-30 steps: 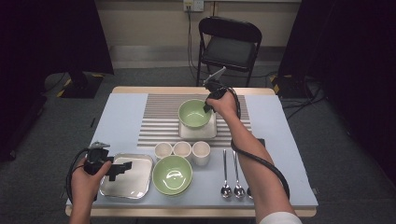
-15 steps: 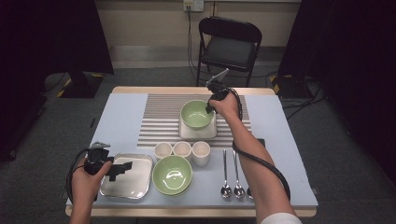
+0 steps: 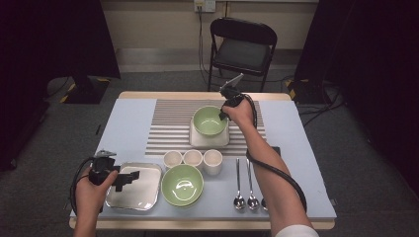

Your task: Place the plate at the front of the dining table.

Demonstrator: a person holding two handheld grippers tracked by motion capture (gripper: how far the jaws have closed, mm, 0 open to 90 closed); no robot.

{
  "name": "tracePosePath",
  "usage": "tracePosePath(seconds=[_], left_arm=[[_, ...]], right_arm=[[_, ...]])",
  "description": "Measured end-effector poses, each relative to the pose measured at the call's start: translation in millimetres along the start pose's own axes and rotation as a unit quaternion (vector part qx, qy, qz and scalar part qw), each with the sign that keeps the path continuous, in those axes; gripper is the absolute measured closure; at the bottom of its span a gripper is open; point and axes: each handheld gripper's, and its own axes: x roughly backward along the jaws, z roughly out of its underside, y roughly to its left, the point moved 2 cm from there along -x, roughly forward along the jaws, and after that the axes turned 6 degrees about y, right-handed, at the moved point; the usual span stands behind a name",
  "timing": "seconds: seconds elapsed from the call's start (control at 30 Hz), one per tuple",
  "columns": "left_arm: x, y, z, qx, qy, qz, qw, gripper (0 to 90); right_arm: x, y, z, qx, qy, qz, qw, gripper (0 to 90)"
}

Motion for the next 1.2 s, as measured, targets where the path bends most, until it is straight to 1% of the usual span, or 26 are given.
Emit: tracePosePath(seconds=[0.1,0.13,0.23,0.37,0.6,0.7,0.8,1.1,1.2], left_arm=[[-0.5,0.4,0.5,0.002,0.0,0.0,1.0,15.8],[-0.3,1.0,0.7,0.0,0.0,-0.001,1.0,15.8],[-0.1,1.3,0.6,0.0,0.0,-0.002,1.0,15.8],[0.0,1.0,0.5,0.0,-0.001,-0.001,1.0,15.8],[-0.6,0.7,0.6,0.001,-0.001,0.0,1.0,15.8],[-0.7,0.8,0.7,0.001,0.0,0.0,1.0,15.8],[-0.3,1.1,0.6,0.0,-0.001,-0.001,1.0,15.8],[-0.8,1.1,0.9,0.0,0.0,0.001,1.0,15.8],[-0.9,1.2,1.0,0.001,0.0,0.0,1.0,15.8]], right_arm=[[-1.6,-1.5,0.3,0.002,0.0,0.0,1.0,86.0],[-1.9,-1.5,0.4,-0.001,0.001,-0.001,1.0,86.0],[-3.2,-3.2,0.4,-0.001,0.0,-0.002,1.0,86.0],[-5.1,-3.5,0.4,-0.008,0.004,-0.008,0.9999,86.0],[-7.0,-4.5,0.4,-0.004,0.003,0.0,1.0,86.0],[-7.3,-3.9,0.4,-0.007,0.004,-0.005,1.0,86.0],[-8.9,-3.7,0.5,-0.002,0.004,-0.003,1.0,86.0],[-12.9,-4.6,2.0,-0.011,0.006,-0.002,0.9999,85.9],[-13.8,-6.1,2.5,-0.009,0.004,-0.002,0.9999,85.9]])
